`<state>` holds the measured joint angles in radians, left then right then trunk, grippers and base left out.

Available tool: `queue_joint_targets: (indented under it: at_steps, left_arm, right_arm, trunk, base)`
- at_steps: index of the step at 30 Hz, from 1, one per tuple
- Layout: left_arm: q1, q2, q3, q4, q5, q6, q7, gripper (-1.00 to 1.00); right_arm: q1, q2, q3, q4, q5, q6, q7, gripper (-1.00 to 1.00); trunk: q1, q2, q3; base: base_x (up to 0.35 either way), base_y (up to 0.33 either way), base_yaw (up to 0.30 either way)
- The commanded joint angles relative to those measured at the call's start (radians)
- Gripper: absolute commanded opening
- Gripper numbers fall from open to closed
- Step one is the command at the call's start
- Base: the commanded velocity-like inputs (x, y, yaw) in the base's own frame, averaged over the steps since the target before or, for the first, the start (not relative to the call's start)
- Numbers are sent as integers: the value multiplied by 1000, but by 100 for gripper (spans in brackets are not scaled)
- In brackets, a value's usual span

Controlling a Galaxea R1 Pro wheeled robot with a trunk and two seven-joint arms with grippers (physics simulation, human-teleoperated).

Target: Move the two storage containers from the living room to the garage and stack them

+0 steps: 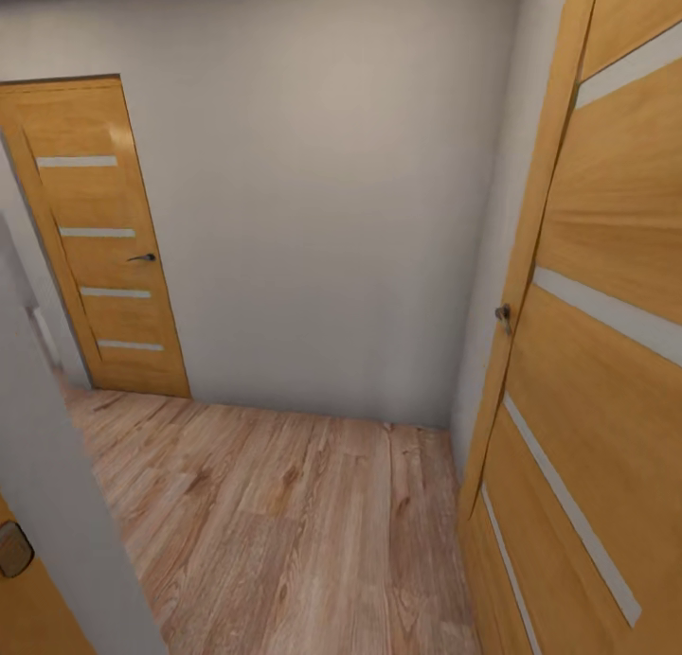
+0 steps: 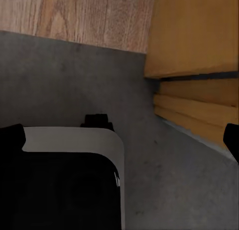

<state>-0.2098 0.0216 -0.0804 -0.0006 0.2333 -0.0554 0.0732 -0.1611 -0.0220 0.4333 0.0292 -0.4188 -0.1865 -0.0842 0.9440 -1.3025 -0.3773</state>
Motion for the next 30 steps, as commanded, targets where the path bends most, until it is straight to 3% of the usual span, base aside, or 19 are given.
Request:
queue_joint_targets:
  at_steps: [1, 13, 24, 30]
  left_arm:
    - [-1, 0, -9, 1, 9, -3, 2, 100]
    - [0, 0, -9, 1, 9, -3, 2, 100]
    - [1, -1, -9, 2, 9, -3, 2, 100]
    - [0, -2, -9, 2, 9, -3, 2, 100]
  right_arm:
    - [-1, 1, 8, 3, -8, -5, 0, 100]
    - [0, 1, 8, 3, -8, -4, 0, 100]
    - [0, 2, 8, 3, -6, -7, 0, 100]
    - [0, 2, 8, 3, -6, -7, 0, 100]
  trunk:
    - [1, -1, -1]
    - [1, -1, -1]
    - [1, -1, -1]
    - [1, -1, -1]
  base:
    - [294, 0, 0]
    - [293, 0, 0]
    - [0, -1, 0]
    - [0, -162, 0]
